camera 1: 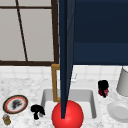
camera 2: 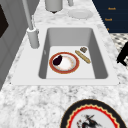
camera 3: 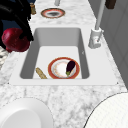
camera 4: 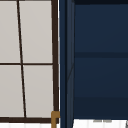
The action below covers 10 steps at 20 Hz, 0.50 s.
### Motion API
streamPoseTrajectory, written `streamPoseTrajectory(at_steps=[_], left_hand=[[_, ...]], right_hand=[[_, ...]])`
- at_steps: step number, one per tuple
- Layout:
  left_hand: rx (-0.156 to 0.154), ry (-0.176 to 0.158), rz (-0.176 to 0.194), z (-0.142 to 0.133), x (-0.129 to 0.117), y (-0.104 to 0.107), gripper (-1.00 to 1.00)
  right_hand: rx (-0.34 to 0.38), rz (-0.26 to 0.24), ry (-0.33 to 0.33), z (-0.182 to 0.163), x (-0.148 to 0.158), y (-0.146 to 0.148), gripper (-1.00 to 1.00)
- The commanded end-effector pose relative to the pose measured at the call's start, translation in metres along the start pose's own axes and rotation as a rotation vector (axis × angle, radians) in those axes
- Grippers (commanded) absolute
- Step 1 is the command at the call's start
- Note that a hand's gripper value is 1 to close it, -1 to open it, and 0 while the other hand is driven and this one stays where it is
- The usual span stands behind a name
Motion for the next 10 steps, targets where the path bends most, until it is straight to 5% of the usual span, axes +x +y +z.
streamPoseTrajectory(at_steps=[1, 10], left_hand=[[0.000, 0.000, 0.000, 0.000, 0.000, 0.000, 0.00], [0.000, 0.000, 0.000, 0.000, 0.000, 0.000, 0.00]], right_hand=[[0.005, -0.057, -0.007, 0.023, -0.017, 0.009, 1.00], [-0.001, -0.078, -0.015, 0.072, -0.060, 0.033, 1.00]])
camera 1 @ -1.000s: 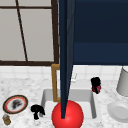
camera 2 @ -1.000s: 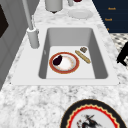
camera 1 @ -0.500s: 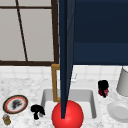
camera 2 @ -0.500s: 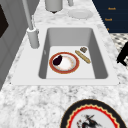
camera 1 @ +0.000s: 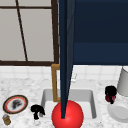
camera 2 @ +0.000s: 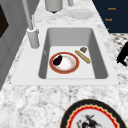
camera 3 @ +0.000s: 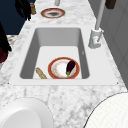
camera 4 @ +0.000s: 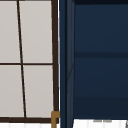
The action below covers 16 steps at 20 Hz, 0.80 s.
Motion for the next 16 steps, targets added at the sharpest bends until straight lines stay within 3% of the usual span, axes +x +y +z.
streamPoseTrajectory(at_steps=[1, 10, 16], left_hand=[[0.000, 0.000, 0.000, 0.000, 0.000, 0.000, 0.00], [0.000, 0.000, 0.000, 0.000, 0.000, 0.000, 0.00], [0.000, 0.000, 0.000, 0.000, 0.000, 0.000, 0.00]], right_hand=[[-0.004, -0.053, -0.010, 0.018, -0.019, 0.012, 1.00], [0.016, -0.103, -0.032, 0.032, -0.063, 0.065, 1.00], [0.023, -0.037, -0.045, -0.001, -0.083, 0.106, 1.00]])
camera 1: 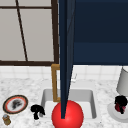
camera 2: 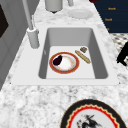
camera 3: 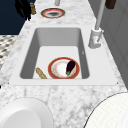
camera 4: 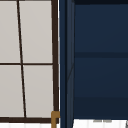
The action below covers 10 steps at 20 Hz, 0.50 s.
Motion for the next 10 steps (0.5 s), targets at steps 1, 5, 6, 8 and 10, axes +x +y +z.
streamPoseTrajectory(at_steps=[1, 5, 6, 8, 10], left_hand=[[0.000, 0.000, 0.000, 0.000, 0.000, 0.000, 0.00], [0.000, 0.000, 0.000, 0.000, 0.000, 0.000, 0.00], [0.000, 0.000, 0.000, 0.000, 0.000, 0.000, 0.00], [0.000, 0.000, 0.000, 0.000, 0.000, 0.000, 0.00], [0.000, 0.000, 0.000, 0.000, 0.000, 0.000, 0.00]], right_hand=[[0.008, 0.006, -0.030, -0.026, -0.009, 0.024, 1.00], [0.002, 0.012, -0.033, -0.046, -0.019, 0.057, 1.00], [0.002, 0.012, -0.032, -0.053, -0.019, 0.064, 1.00], [0.003, 0.013, -0.031, -0.064, -0.022, 0.079, 1.00], [0.003, 0.013, -0.034, -0.075, -0.025, 0.094, 1.00]])
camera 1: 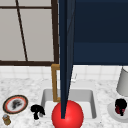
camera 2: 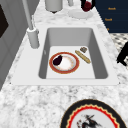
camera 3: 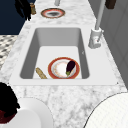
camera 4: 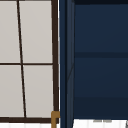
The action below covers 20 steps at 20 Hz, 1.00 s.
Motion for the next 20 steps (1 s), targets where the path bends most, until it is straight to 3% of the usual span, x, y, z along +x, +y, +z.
streamPoseTrajectory(at_steps=[1, 7, 14, 15, 16, 20], left_hand=[[0.000, 0.000, 0.000, 0.000, 0.000, 0.000, 0.00], [0.000, 0.000, 0.000, 0.000, 0.000, 0.000, 0.00], [0.000, 0.000, 0.000, 0.000, 0.000, 0.000, 0.00], [0.000, 0.000, 0.000, 0.000, 0.000, 0.000, 0.00], [0.000, 0.000, 0.000, 0.000, 0.000, 0.000, 0.00], [0.000, 0.000, 0.000, 0.000, 0.000, 0.000, 0.00]], right_hand=[[-0.004, 0.009, -0.037, -0.022, -0.005, 0.027, 1.00], [0.024, -0.019, -0.036, -0.054, -0.018, 0.072, 1.00], [0.163, -0.104, -0.105, -0.070, -0.041, 0.054, 1.00], [0.194, -0.108, -0.111, -0.071, -0.037, 0.048, -1.00], [0.168, -0.044, -0.099, -0.065, -0.030, 0.038, -1.00], [0.107, -0.003, -0.049, -0.067, -0.039, 0.026, -1.00]])
